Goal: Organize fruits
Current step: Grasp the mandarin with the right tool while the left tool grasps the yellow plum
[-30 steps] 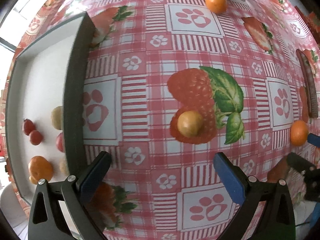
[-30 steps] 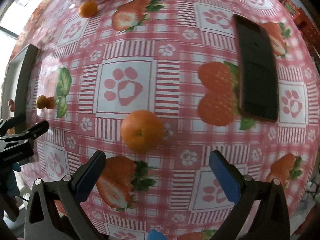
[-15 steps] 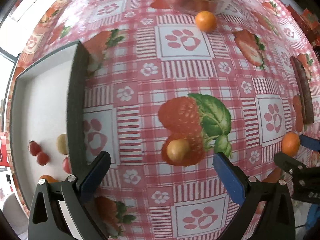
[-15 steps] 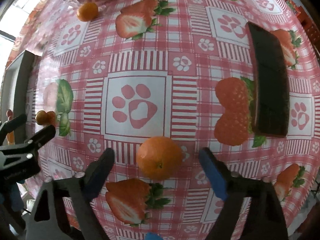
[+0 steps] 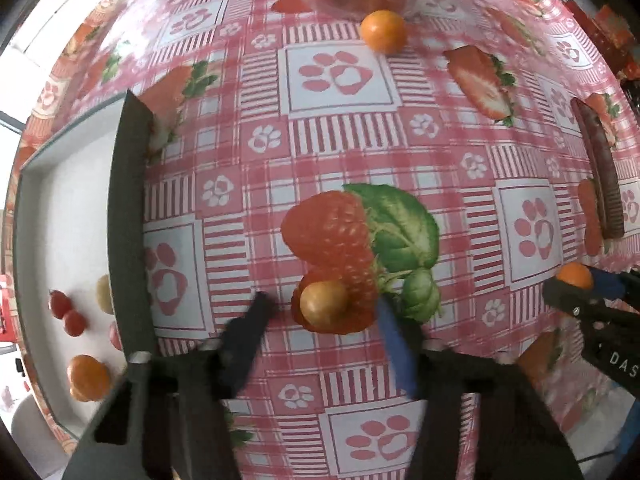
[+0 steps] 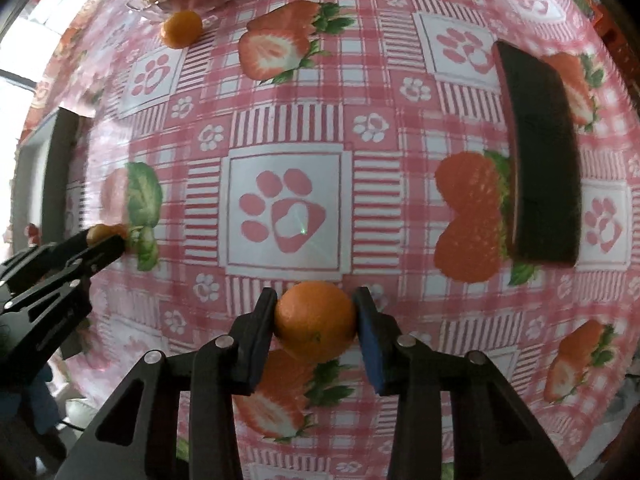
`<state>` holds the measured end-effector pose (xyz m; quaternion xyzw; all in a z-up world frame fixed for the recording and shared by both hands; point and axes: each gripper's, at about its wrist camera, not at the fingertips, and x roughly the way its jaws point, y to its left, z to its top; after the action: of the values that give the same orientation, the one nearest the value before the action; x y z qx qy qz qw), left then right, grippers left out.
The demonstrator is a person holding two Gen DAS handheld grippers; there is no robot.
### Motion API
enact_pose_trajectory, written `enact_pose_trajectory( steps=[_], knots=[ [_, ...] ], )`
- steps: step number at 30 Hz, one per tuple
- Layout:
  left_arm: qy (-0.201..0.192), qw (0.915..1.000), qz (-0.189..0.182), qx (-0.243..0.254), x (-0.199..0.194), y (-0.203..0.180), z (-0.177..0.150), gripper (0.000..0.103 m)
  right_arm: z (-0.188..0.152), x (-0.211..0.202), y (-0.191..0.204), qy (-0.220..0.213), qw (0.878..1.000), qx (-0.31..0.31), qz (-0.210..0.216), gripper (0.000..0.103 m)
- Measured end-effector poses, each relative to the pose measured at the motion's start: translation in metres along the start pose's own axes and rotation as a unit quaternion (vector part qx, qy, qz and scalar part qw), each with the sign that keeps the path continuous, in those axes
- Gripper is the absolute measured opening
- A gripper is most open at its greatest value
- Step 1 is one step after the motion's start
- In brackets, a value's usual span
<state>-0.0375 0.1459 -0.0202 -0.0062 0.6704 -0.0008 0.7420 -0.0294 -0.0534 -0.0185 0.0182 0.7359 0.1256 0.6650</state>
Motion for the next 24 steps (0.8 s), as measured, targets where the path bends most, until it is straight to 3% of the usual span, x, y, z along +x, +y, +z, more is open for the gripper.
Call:
enact_pose_trajectory(
  steps=[3, 11, 15, 24],
  knots=[
    [0.004, 0.9997, -0.024, 0.003, -0.004, -0.012, 0.000, 0.027, -0.009, -0.005, -0.003, 0.000, 1.000, 0.012, 0.016, 0.042],
    [-0.016, 0.9970, -0.075, -0.012, -0.047, -0.006, -0.010, 0.027, -0.035, -0.012, -0.007, 0.004, 1.000, 0.016, 0.022, 0.043],
    [-0.027, 0.9961, -0.082, -0.014, -0.067, -0.001, -0.014, 0.027, -0.046, -0.020, -0.007, 0.003, 1.000, 0.018, 0.025, 0.043],
    [-0.017, 0.9966, -0.078, -0.022, -0.052, 0.021, -0.033, 0.029, -0.041, -0.024, -0.007, 0.009, 0.999, 0.019, 0.024, 0.043]
  ],
)
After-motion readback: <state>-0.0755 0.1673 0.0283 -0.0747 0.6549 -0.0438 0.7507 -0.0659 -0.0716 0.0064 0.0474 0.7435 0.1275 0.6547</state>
